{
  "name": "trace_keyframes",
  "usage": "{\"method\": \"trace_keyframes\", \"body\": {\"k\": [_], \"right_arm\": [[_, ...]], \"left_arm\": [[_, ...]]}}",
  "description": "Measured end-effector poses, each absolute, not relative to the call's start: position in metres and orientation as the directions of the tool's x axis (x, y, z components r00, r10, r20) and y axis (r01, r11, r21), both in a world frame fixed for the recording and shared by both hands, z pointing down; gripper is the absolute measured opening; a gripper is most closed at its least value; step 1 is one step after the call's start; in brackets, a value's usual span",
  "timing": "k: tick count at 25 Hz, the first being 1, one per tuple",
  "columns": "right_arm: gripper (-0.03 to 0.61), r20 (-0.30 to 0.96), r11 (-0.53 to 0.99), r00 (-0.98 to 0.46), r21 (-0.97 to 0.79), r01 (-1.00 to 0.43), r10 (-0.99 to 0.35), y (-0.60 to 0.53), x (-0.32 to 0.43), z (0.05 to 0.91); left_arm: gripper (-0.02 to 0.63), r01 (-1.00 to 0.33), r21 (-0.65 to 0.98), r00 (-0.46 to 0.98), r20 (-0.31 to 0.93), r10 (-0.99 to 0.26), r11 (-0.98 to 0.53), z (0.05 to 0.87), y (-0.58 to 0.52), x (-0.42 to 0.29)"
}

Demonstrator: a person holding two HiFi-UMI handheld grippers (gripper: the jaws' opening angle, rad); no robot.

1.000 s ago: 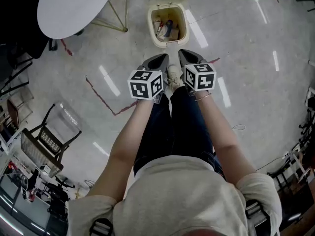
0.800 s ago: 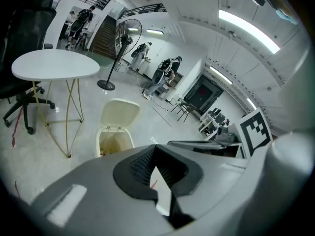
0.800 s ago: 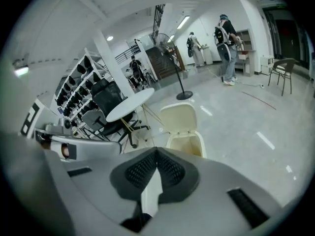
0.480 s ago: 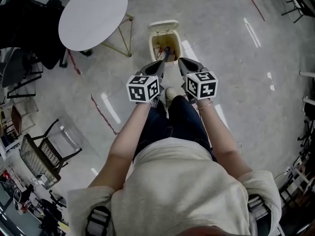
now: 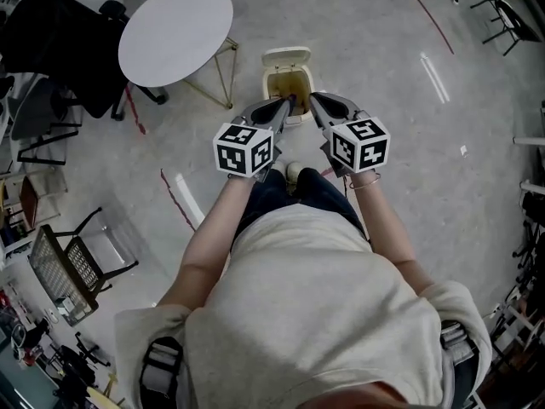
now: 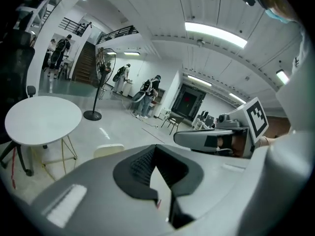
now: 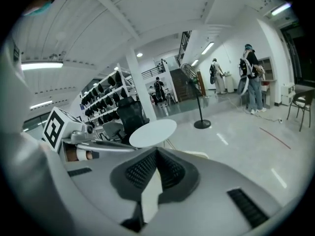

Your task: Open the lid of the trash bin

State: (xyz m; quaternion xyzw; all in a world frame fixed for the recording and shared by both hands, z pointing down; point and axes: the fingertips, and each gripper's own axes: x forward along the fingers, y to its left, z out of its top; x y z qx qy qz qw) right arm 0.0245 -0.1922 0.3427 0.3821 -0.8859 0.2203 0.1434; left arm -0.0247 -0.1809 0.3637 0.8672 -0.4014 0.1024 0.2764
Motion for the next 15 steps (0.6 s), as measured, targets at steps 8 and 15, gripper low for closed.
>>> {"method": "trace_keyframes", "body": {"k": [8, 15], "right_arm": [[0.007, 0.324, 0.656, -0.693, -0.23, -0.718, -0.645, -0.188, 0.016, 0.288], [0.007, 0.275, 0.676, -0.704, -0.206, -0.708, -0.654, -0.186, -0.001, 0.271]], "left_arm": [[0.009, -0.748, 0.419, 0.647, 0.293, -0.704, -0.514, 0.316, -0.175, -0.041], [0.009, -0.769, 0.377, 0.62, 0.238, -0.748, -0.517, 0.296, -0.182, -0.047]]}}
